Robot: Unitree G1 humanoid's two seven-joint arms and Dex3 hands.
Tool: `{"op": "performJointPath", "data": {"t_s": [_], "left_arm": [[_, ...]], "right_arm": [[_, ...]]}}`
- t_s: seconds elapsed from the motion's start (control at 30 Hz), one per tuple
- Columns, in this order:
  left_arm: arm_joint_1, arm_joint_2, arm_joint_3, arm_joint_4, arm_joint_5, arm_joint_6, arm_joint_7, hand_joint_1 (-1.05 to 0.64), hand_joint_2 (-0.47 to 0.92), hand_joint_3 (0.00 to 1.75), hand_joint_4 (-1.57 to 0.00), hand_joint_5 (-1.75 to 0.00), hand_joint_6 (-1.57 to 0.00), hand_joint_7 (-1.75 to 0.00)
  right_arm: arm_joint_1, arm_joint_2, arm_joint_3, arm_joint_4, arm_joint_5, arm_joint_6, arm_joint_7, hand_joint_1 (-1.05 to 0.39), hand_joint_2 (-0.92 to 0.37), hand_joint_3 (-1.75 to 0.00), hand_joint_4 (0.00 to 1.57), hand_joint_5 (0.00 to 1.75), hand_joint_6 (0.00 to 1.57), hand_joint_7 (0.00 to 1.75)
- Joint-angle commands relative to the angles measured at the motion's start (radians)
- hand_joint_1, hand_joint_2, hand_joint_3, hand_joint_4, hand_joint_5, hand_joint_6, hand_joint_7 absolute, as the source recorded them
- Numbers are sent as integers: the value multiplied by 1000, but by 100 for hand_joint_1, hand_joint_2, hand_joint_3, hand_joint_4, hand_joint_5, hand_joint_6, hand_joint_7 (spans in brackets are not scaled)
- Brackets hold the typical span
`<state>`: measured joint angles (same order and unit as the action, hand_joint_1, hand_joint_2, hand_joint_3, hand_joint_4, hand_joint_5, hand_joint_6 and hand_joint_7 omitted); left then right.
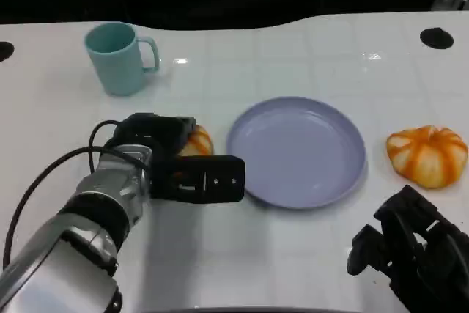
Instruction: Grasp the bread from the table and place it into the plate.
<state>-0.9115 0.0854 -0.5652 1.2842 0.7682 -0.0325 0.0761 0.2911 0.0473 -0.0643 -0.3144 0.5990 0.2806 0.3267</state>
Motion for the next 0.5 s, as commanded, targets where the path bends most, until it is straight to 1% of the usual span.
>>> {"op": "performJointPath", "data": {"t_s": [0.03, 0.1, 0.13, 0.2, 0.23, 0.27, 0.3, 0.33, 0.37, 0.4, 0.43, 0.47, 0.5], "left_arm": [[-8, 4, -8, 25, -4, -34, 63, -28, 79, 0, -14, -10, -26, -2], [-2, 2, -3, 31, -11, -47, 86, -25, 80, 0, -23, -13, -33, -4], [0, 1, 2, 34, -17, -51, 93, -21, 85, 1, -34, -14, -41, -3], [9, 3, 17, 37, -32, -70, 112, -19, 89, 1, -42, -13, -46, -2], [14, 6, 24, 38, -39, -83, 125, -19, 91, 8, -61, -21, -60, -8], [21, 10, 23, 39, -38, -99, 156, -19, 91, 11, -68, -24, -65, -9], [26, 13, 20, 40, -36, -109, 178, -19, 92, 12, -75, -68, -86, -11], [27, 15, 16, 43, -34, -114, 192, -19, 92, 12, -73, -107, -100, -9], [28, 15, 14, 45, -33, -118, 200, -19, 92, 12, -72, -120, -104, -9], [27, 15, 13, 47, -33, -120, 203, -19, 92, 13, -72, -127, -107, -8], [35, 18, 10, 47, -28, -127, 243, -20, 92, 13, -73, -139, -112, -11], [40, 21, 8, 48, -25, -133, 274, -21, 92, 15, -76, -157, -103, -49], [45, 23, 5, 48, -21, -139, 312, -22, 92, 15, -78, -165, -88, -87]], "right_arm": [[7, -10, -10, -8, 14, -7, 10, -52, -75, -56, 65, 175, 50, 157], [8, -10, -10, -8, 14, -8, 12, -52, -75, -55, 64, 175, 50, 157], [9, -10, -11, -7, 15, -9, 14, -52, -75, -55, 64, 175, 50, 157], [9, -9, -12, -6, 17, -8, 14, -52, -75, -55, 64, 175, 50, 157], [9, -8, -13, -6, 18, -6, 12, -52, -75, -54, 65, 175, 51, 156], [9, -8, -13, -8, 18, -3, 8, -52, -75, -54, 65, 175, 52, 155], [9, -8, -13, -10, 19, -1, 5, -52, -74, -54, 65, 175, 52, 155], [9, -8, -13, -10, 19, 0, 3, -52, -74, -54, 65, 175, 52, 155], [9, -9, -13, -11, 19, 0, 2, -52, -74, -54, 65, 175, 53, 155], [9, -9, -13, -11, 20, 0, 1, -52, -74, -54, 65, 175, 53, 155], [7, -10, -13, -9, 19, -1, 2, -52, -74, -54, 65, 175, 53, 155], [6, -11, -14, -8, 18, -2, 3, -52, -75, -54, 65, 175, 52, 155], [5, -12, -15, -5, 19, -4, 5, -52, -75, -54, 65, 175, 52, 154]]}}
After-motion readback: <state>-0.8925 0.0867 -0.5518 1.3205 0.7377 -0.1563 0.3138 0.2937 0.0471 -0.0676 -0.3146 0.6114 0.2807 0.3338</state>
